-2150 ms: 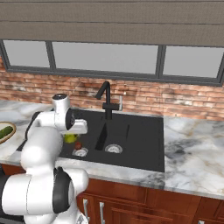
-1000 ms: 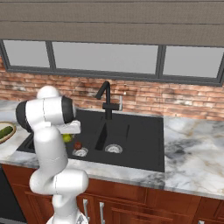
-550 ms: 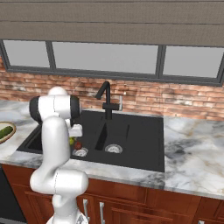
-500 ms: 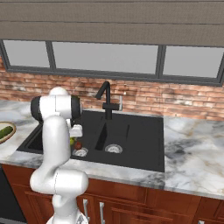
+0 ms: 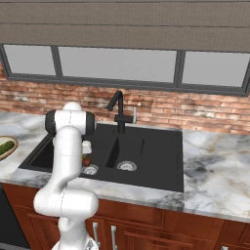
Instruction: There is a mixed pile of frozen fruits and vegetables on the counter. Locate all the frozen vegetables and place the items in a bowl on the counter. Take all the frozen fruits and defrost them in a running sink.
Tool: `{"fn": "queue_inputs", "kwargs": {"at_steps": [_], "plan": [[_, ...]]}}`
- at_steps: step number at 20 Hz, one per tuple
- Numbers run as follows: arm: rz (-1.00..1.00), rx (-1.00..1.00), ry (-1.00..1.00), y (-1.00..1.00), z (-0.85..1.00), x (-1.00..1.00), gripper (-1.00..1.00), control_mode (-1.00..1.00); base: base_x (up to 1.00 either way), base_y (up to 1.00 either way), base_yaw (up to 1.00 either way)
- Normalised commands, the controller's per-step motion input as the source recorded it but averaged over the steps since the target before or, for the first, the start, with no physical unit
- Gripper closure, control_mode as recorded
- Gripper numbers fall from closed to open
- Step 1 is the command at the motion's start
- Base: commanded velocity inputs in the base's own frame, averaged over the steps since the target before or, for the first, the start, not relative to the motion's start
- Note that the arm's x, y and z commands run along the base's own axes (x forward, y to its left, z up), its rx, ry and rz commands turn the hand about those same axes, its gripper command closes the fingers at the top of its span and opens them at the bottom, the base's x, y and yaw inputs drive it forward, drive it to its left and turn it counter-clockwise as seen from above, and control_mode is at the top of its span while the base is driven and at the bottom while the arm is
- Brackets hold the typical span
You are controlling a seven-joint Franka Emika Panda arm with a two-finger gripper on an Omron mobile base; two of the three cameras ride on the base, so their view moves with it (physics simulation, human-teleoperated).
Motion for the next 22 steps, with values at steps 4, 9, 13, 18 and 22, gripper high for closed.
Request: {"fn": "queue_inputs", "kwargs": {"at_steps": [4, 9, 13, 18, 22], "plan": [[0.01, 0.0, 0.0, 0.02, -0.42, 0.26, -1.0, -1.0, 0.0, 0.0, 0.0], [0.01, 0.0, -0.04, -0.01, -0.05, -0.02, -1.0, -1.0, 0.0, 0.0, 0.0], [0.0, 0.0, -0.11, -0.05, 0.05, -0.12, -1.0, -1.0, 0.0, 0.0, 0.0], [0.0, 0.0, -0.12, -0.05, 0.23, -0.27, -1.0, -1.0, 0.0, 0.0, 0.0], [0.0, 0.0, -0.19, 0.0, 0.74, -0.52, -1.0, -1.0, 0.0, 0.0, 0.0]]}}
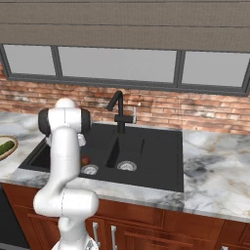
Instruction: There is a mixed pile of frozen fruits and vegetables on the counter. Locate all the frozen vegetables and place the items in a bowl on the counter. Take all the frozen fruits and defrost them in a running sink.
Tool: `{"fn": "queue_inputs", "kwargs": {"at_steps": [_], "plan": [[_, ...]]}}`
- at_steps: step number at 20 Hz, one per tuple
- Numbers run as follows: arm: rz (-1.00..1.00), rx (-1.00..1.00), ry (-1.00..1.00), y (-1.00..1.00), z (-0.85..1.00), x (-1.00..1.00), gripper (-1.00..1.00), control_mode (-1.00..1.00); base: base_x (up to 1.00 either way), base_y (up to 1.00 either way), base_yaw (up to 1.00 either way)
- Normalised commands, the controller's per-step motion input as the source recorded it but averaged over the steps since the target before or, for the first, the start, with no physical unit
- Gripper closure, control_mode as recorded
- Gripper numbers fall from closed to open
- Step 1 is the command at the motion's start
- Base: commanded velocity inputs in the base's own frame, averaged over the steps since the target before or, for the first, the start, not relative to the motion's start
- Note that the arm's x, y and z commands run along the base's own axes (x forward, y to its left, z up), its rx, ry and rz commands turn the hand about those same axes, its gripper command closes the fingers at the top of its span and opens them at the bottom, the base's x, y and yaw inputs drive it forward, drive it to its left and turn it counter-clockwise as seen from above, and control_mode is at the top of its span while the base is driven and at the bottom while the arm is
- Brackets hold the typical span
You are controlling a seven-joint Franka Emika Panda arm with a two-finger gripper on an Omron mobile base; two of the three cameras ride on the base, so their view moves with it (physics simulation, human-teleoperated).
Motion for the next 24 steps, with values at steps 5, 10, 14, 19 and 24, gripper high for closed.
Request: {"fn": "queue_inputs", "kwargs": {"at_steps": [5, 10, 14, 19, 24], "plan": [[0.0, 0.0, -0.18, 0.0, 1.0, -0.54, -1.0, -1.0, 0.0, 0.0, 0.0], [0.0, 0.0, -0.14, 0.0, 1.0, -0.64, -1.0, -1.0, 0.0, 0.0, 0.0], [0.0, 0.01, -0.08, 0.0, 0.99, -0.67, -1.0, -1.0, 0.0, 0.0, 0.0], [0.0, 0.04, -0.03, 0.0, 0.87, -0.69, -1.0, -1.0, 0.0, 0.0, 0.0], [0.0, 0.08, 0.0, -0.05, 0.7, -0.76, -1.0, -1.0, 0.0, 0.0, 0.0]]}}
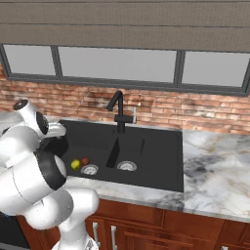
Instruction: There is a mixed pile of frozen fruits and vegetables on the counter. Locate all the frozen vegetables and place the items in a bowl on the counter. Take all the frozen fruits and defrost them in a running sink.
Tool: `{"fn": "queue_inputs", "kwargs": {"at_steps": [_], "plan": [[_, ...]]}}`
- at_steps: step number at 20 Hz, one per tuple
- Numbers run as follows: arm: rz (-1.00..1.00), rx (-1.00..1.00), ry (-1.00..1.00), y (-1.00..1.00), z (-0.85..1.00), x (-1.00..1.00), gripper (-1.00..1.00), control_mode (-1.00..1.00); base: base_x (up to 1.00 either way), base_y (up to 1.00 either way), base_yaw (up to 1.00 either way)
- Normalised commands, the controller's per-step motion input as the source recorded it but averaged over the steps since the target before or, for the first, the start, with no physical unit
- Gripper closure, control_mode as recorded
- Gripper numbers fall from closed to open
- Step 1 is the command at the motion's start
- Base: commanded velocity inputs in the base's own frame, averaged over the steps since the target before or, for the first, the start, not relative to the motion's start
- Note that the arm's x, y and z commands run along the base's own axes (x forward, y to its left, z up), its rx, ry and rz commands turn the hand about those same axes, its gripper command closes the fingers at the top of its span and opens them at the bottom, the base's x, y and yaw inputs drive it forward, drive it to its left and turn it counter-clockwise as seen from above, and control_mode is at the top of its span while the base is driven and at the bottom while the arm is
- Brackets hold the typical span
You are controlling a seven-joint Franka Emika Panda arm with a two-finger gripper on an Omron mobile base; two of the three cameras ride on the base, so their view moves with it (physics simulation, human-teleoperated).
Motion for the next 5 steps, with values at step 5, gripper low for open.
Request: {"fn": "queue_inputs", "kwargs": {"at_steps": [5], "plan": [[0.0, 0.08, -0.01, -0.11, 0.18, -0.72, -1.0, -1.0, 0.0, 0.0, 0.0]]}}
